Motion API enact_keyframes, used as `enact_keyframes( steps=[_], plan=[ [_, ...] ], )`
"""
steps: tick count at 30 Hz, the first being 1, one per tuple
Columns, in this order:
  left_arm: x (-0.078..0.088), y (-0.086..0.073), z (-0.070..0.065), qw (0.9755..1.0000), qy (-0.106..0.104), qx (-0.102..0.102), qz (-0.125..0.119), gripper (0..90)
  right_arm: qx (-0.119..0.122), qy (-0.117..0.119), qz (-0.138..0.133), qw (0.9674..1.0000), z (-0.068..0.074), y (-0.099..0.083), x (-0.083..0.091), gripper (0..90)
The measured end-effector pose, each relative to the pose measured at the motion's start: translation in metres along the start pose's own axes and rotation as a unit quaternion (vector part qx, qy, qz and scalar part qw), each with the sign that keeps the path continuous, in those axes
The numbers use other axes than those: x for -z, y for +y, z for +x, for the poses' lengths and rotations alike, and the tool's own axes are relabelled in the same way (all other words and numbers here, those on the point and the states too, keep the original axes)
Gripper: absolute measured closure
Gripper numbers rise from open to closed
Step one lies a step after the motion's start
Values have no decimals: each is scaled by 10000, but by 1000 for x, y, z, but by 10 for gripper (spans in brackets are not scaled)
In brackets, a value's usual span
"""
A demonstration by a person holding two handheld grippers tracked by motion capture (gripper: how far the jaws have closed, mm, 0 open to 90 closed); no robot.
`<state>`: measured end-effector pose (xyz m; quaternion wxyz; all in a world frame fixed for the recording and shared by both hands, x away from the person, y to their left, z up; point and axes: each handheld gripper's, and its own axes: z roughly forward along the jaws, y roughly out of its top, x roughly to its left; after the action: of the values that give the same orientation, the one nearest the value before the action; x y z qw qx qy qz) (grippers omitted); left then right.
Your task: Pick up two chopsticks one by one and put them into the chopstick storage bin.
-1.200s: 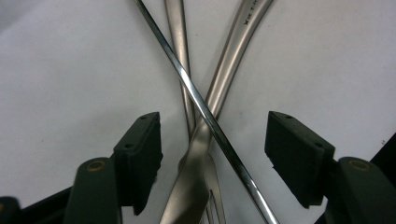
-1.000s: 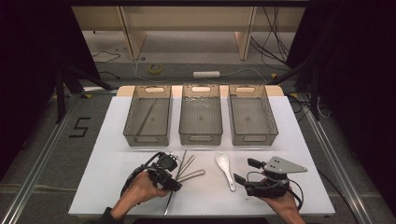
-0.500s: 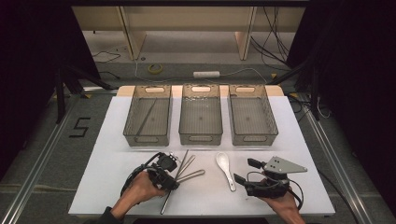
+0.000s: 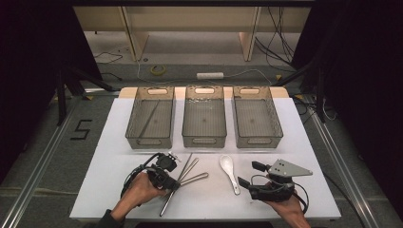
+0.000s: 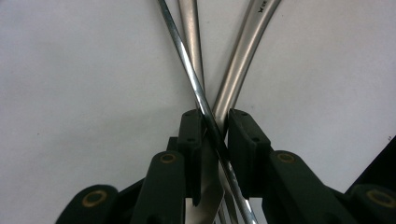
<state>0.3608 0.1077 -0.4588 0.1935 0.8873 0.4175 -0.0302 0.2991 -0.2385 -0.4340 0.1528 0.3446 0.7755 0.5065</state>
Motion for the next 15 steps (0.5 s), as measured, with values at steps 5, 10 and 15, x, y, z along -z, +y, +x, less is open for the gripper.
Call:
enact_keyframes(
  steps=[5, 10, 15],
  plan=[
    [1, 1, 2, 10000, -49, 61, -5, 748, 5, 1, 3, 10000, 0, 0, 0, 238],
    [2, 2, -1, 9999, -88, 90, -80, 798, 4, 3, 4, 10000, 0, 0, 0, 238],
    [2, 3, -3, 10000, 24, -25, -49, 794, 22, 6, 17, 10000, 0, 0, 0, 238]
  ],
)
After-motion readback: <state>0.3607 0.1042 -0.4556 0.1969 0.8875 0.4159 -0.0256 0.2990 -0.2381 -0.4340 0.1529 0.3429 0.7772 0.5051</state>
